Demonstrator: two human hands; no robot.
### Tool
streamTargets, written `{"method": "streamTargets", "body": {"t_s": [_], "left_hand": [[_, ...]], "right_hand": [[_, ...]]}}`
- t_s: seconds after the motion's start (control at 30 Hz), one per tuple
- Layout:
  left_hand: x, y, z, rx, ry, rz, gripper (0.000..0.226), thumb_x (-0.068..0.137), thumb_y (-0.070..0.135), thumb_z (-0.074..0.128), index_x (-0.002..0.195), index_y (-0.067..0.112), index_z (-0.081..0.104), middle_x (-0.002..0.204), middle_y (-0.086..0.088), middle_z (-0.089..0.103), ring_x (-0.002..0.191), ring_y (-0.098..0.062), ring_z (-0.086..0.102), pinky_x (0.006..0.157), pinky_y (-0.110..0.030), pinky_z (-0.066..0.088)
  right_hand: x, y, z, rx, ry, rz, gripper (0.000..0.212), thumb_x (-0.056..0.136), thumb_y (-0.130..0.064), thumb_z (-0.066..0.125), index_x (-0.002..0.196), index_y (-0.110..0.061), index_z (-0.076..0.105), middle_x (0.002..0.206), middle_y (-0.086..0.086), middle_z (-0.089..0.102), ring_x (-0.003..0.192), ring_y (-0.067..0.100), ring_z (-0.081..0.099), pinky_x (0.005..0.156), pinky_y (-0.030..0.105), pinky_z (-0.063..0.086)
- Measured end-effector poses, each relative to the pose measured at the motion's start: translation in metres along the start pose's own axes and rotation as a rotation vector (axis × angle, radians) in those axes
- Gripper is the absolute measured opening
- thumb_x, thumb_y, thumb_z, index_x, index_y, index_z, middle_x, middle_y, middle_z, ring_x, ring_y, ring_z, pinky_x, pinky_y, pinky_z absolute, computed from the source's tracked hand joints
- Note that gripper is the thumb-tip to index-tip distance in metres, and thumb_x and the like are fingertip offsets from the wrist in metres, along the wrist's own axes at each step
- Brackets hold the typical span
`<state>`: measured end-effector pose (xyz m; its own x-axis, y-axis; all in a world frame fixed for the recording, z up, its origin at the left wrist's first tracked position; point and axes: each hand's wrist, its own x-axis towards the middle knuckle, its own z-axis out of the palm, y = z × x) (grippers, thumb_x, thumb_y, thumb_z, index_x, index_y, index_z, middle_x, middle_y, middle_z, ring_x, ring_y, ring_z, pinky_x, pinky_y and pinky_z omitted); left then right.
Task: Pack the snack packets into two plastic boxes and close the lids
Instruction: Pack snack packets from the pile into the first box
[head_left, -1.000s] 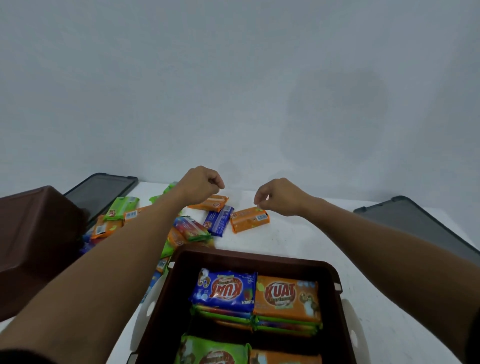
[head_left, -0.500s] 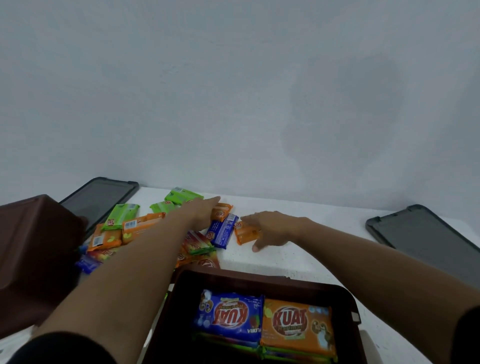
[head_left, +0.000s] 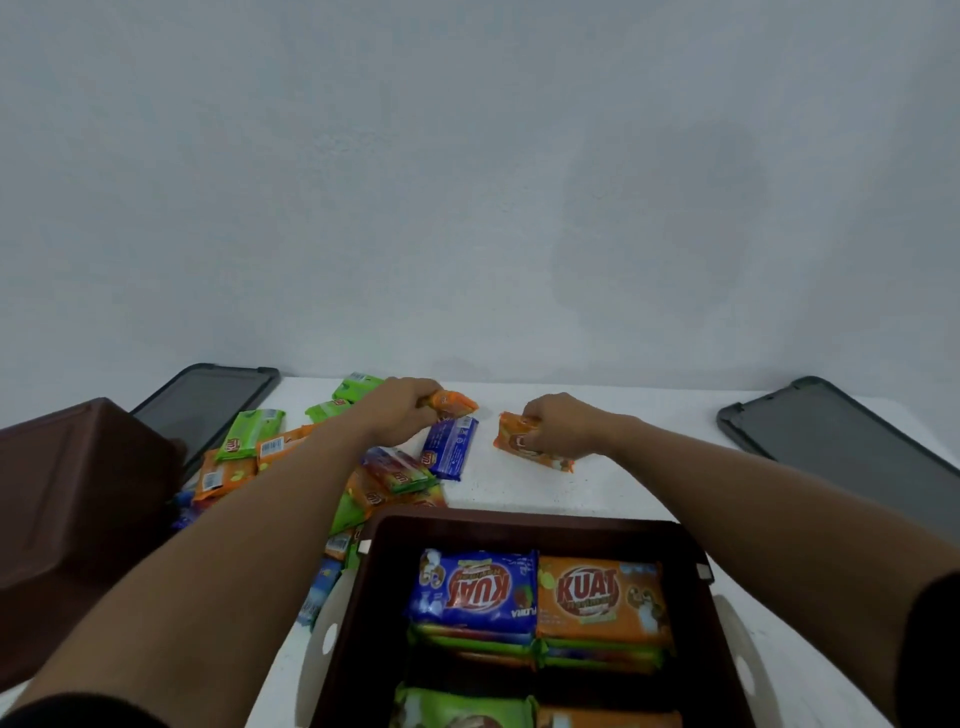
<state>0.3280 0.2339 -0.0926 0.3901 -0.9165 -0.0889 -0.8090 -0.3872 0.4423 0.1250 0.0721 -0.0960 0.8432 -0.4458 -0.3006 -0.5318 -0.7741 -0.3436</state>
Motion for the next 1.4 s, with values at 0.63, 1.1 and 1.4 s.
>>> {"method": "streamTargets", "body": {"t_s": [0.63,1.1,1.4], "left_hand": [[-0.123,0.112,-0.041,-0.433,-0.498,0.221,0.028,0.088,0.019,0.076,0.115,0.013,0.067,0.104,-0.008,0.076,0.088,-0.022,0.074,0.07,-0.031,0.056],[-0.196,0.115,0.017,-0.193,-0.69,0.257,0.022,0.096,0.026,0.068,0.116,0.017,0.072,0.109,-0.001,0.077,0.099,-0.019,0.074,0.096,-0.048,0.056],[-0.22,0.113,0.033,-0.159,-0.59,0.195,0.026,0.098,0.032,0.064,0.123,0.025,0.069,0.113,0.007,0.073,0.101,-0.011,0.07,0.094,-0.034,0.054]], "right_hand": [[-0.195,-0.039,-0.044,0.418,-0.026,-0.011,0.053,0.07,-0.035,0.089,0.115,-0.024,0.064,0.106,-0.004,0.074,0.097,0.019,0.072,0.079,0.034,0.06],[-0.256,-0.056,0.009,0.024,-0.267,-0.125,0.047,0.074,-0.046,0.082,0.114,-0.033,0.061,0.105,-0.011,0.071,0.092,0.006,0.069,0.085,0.033,0.061],[-0.245,-0.054,0.05,-0.118,-0.4,-0.134,0.052,0.085,-0.049,0.072,0.129,-0.03,0.052,0.119,-0.007,0.062,0.107,0.015,0.06,0.097,0.036,0.053]]}}
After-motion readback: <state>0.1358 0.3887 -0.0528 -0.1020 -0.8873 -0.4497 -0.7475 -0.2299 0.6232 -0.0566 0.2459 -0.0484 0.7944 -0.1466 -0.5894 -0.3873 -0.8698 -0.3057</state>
